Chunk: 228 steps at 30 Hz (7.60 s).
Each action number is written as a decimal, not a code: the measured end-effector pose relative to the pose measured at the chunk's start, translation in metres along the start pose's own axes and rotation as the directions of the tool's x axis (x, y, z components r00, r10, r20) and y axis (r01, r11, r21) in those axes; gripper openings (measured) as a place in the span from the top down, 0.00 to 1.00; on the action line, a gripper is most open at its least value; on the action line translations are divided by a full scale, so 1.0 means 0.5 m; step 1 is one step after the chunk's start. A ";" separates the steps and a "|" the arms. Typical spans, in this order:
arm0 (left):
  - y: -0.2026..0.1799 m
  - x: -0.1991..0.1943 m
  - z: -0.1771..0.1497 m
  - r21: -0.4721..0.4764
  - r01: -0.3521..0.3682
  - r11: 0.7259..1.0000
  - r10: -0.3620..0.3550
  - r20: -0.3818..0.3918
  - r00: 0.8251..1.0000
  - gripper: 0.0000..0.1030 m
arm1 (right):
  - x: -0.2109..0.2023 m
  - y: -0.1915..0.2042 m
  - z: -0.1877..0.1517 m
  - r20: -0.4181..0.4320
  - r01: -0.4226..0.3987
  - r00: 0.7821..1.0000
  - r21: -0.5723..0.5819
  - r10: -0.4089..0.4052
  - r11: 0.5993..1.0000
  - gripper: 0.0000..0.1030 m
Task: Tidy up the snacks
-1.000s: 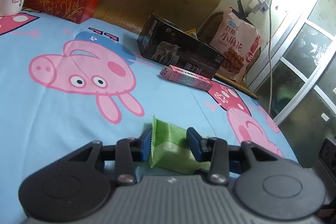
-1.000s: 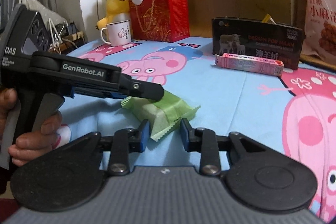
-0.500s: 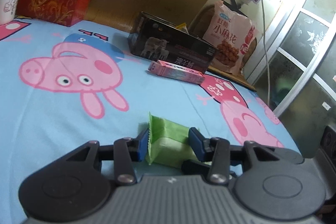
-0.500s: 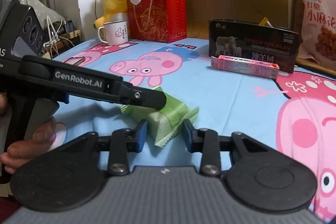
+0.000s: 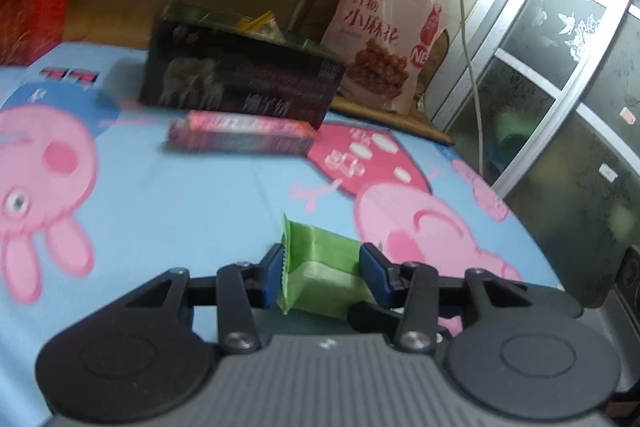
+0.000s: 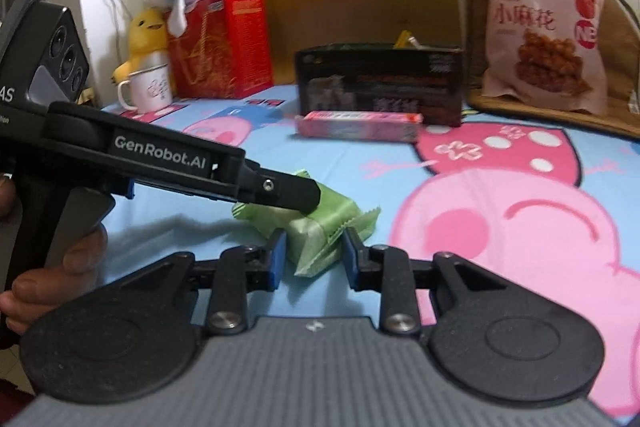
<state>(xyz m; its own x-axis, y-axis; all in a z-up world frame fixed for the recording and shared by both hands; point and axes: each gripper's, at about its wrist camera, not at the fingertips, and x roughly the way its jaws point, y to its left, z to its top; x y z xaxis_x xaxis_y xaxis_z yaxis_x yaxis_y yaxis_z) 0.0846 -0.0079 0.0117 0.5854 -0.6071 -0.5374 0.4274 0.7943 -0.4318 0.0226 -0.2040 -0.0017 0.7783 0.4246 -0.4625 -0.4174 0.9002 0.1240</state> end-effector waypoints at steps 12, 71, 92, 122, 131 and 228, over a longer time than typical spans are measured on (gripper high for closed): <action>-0.031 0.070 0.253 0.104 -0.086 0.991 0.063 0.211 0.975 0.60 | 0.096 -0.111 0.199 0.226 0.037 0.974 -0.061 -0.022 0.997 0.69; 0.210 0.067 0.129 -0.291 -0.144 0.946 0.192 0.145 0.970 0.27 | 0.214 -0.254 0.125 -0.012 -0.002 1.000 0.504 0.010 0.864 0.56; 0.042 -0.075 -0.052 -0.059 -0.115 0.992 0.117 0.032 0.993 0.51 | 0.006 -0.057 -0.010 -0.018 -0.137 0.990 0.191 0.143 0.972 0.57; 0.009 -0.154 -0.104 0.001 -0.113 0.994 0.112 0.052 0.992 0.49 | -0.026 0.030 -0.036 -0.045 -0.070 0.997 -0.195 0.063 0.978 0.58; 0.011 -0.114 0.085 0.076 -0.160 0.984 0.143 0.196 0.970 0.49 | 0.038 0.014 0.090 0.127 0.042 0.992 -0.184 -0.019 0.982 0.59; -0.060 -0.045 -0.082 0.080 -0.742 0.666 0.704 0.263 0.660 0.00 | 0.002 -0.155 -0.014 0.084 0.012 0.995 0.387 -0.049 0.922 0.21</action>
<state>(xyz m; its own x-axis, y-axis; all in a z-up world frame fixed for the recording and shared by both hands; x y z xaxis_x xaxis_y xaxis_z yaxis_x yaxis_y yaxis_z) 0.0303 -0.0191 0.0072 0.8683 0.1643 -0.4680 -0.0947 0.9811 0.1687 0.0524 -0.2739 -0.0181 0.8347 0.3867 -0.3922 -0.1937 0.8727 0.4482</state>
